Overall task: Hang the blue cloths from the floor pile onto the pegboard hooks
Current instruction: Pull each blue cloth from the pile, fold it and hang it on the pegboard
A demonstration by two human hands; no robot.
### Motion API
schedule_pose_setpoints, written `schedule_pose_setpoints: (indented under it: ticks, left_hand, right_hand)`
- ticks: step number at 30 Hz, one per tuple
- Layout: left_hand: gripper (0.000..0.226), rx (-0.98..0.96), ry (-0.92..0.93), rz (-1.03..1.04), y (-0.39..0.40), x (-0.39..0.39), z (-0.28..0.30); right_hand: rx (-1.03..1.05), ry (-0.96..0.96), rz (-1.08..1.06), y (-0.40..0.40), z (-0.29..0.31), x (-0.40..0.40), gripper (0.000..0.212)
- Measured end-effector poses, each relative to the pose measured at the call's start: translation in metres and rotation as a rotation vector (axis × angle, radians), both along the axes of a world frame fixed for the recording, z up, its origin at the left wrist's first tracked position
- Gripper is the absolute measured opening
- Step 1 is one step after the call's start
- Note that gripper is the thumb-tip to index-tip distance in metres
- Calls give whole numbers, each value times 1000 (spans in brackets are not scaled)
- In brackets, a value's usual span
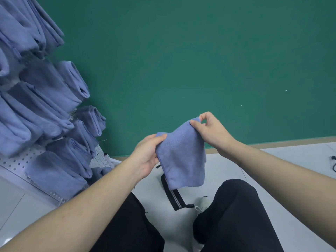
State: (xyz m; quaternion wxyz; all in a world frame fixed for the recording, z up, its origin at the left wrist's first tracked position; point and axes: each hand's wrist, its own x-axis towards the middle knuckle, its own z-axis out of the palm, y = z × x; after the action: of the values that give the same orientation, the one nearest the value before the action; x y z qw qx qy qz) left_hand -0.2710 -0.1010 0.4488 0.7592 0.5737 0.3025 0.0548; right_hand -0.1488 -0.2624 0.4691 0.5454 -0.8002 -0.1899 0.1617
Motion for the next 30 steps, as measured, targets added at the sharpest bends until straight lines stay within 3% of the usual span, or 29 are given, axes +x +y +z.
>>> schedule_pose_setpoints:
  ticks: [6, 9, 12, 18, 23, 27, 30]
  left_hand:
    - [32, 97, -29, 100, -1, 6, 7]
    - [17, 177, -27, 61, 2, 6, 11]
    - [14, 200, 3, 24, 9, 7, 10]
    - [37, 242, 71, -128, 28, 7, 10]
    - [42, 503, 130, -225, 35, 10, 10]
    - [45, 852, 173, -272, 32, 8, 17]
    - [45, 987, 166, -279, 32, 7, 19]
  right_hand:
    - [-2, -29, -9, -2, -2, -1, 19]
    - [-30, 77, 31, -3, 2, 1, 5]
    - [-39, 198, 140, -5, 2, 3, 6]
    - [9, 226, 168, -11, 5, 11, 16]
    - [-105, 178, 236, -13, 11, 17, 33]
    - [-264, 56, 299, -14, 17, 19, 17]
    - [-312, -8, 319, -14, 20, 18, 10]
